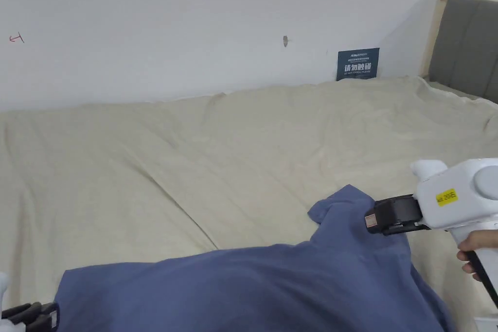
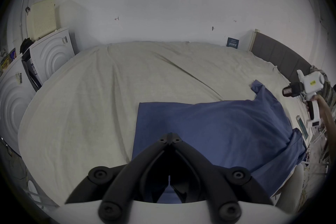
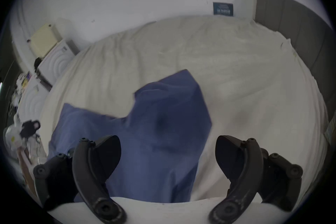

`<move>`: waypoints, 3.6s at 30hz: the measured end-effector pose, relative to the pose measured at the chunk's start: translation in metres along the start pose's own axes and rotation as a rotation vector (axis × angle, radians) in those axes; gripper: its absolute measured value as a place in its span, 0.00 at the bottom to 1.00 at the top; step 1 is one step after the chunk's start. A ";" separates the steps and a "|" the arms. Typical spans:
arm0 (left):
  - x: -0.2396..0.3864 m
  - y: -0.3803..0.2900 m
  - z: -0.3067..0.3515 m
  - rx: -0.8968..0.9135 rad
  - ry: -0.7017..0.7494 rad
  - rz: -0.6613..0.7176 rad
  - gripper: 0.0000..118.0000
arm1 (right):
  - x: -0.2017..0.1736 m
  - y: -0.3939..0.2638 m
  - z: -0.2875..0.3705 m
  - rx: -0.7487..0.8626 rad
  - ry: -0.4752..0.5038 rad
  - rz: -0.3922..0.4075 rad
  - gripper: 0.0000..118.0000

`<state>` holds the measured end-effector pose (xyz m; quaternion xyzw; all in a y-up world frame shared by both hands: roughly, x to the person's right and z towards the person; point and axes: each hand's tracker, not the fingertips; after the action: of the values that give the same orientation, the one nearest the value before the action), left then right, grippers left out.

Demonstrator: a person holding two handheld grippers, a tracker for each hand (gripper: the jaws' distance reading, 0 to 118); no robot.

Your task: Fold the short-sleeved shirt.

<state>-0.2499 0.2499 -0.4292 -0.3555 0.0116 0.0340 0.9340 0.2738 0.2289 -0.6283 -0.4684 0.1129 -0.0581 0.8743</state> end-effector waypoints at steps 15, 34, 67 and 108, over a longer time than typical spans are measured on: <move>-0.014 0.004 -0.031 -0.080 0.044 0.002 0.00 | 0.008 0.020 -0.043 -0.123 -0.226 0.111 0.03; -0.037 0.078 -0.200 -0.319 0.064 0.028 0.85 | 0.001 0.028 -0.024 -0.040 -0.112 0.128 0.00; -0.021 -0.005 0.037 -0.021 0.044 -0.111 0.03 | -0.017 -0.121 0.160 0.149 -0.009 0.140 0.00; -0.090 -0.175 0.120 -0.009 -0.171 0.352 0.00 | -0.217 -0.266 0.113 0.098 0.477 0.296 0.00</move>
<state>-0.3272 0.1948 -0.2193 -0.3482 -0.0059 0.2267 0.9096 0.0936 0.2176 -0.3151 -0.3771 0.3796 -0.0436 0.8437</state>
